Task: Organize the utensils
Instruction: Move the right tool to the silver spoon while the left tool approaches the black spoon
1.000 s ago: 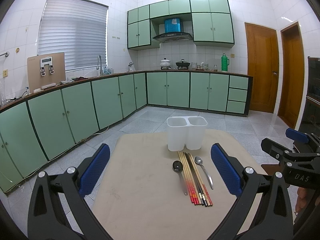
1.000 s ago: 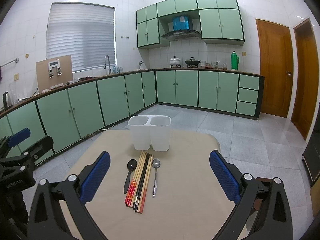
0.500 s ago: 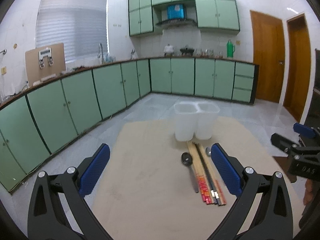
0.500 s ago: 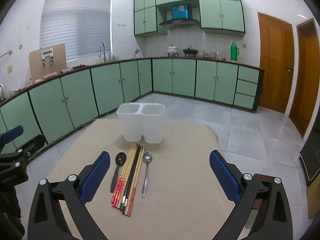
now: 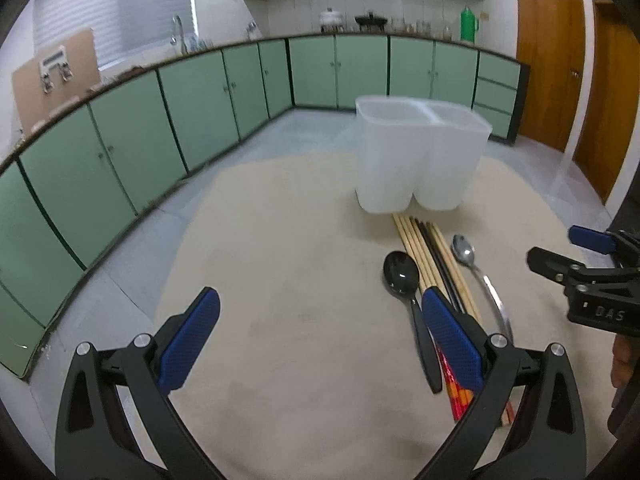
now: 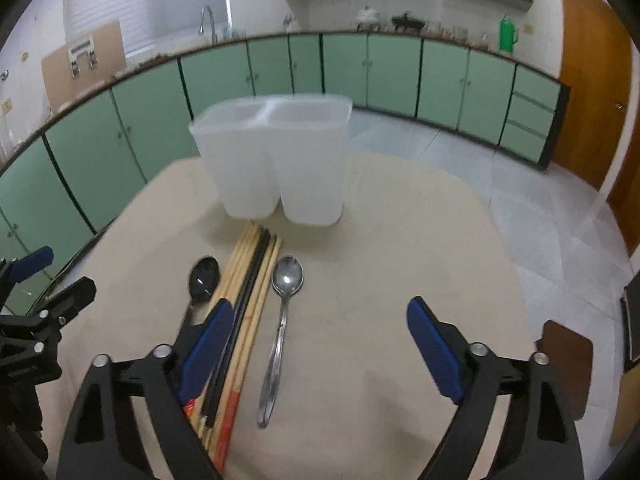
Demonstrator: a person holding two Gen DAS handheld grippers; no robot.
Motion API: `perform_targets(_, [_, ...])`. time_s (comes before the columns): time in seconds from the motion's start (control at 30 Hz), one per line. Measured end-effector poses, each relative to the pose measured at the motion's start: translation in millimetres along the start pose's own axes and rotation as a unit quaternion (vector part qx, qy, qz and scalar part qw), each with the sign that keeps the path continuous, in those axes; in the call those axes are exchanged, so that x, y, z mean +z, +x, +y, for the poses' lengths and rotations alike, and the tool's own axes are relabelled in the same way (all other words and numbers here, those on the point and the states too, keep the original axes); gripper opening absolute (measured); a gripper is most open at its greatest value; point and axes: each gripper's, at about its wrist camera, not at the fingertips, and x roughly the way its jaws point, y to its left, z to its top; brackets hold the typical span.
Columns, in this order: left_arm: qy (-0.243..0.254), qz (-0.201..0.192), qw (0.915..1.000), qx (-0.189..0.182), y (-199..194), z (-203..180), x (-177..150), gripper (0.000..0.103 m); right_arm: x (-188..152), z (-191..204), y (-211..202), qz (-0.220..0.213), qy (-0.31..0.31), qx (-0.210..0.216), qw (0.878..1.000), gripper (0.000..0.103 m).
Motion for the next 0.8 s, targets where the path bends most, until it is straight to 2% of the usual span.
perform_targets(0.07, [0.002,0.015,0.9999,-0.007,14.8,-3.9,0.6,0.098,1.1,-2.4,15.3,0.018,0.001,0.008,1.0,0.074])
perform_targets(0.27, [0.012,0.041,0.9989,-0.019,42.5,-16.4,-0.8,0.098,-5.3,-0.1,39.5,0.051,-0.01,0.024,0.998,0.066])
perform_targets(0.53, [0.025,0.059,0.9974,-0.032,65.0,-30.6,-4.0,0.098,-13.2,5.1,55.3,0.069,-0.017,0.026,0.997,0.064])
perform_targets(0.8, [0.038,0.072,0.9961,-0.033,79.4,-40.4,-7.8,0.098,-15.3,6.1,56.1,0.059,-0.041,0.006,0.997,0.063])
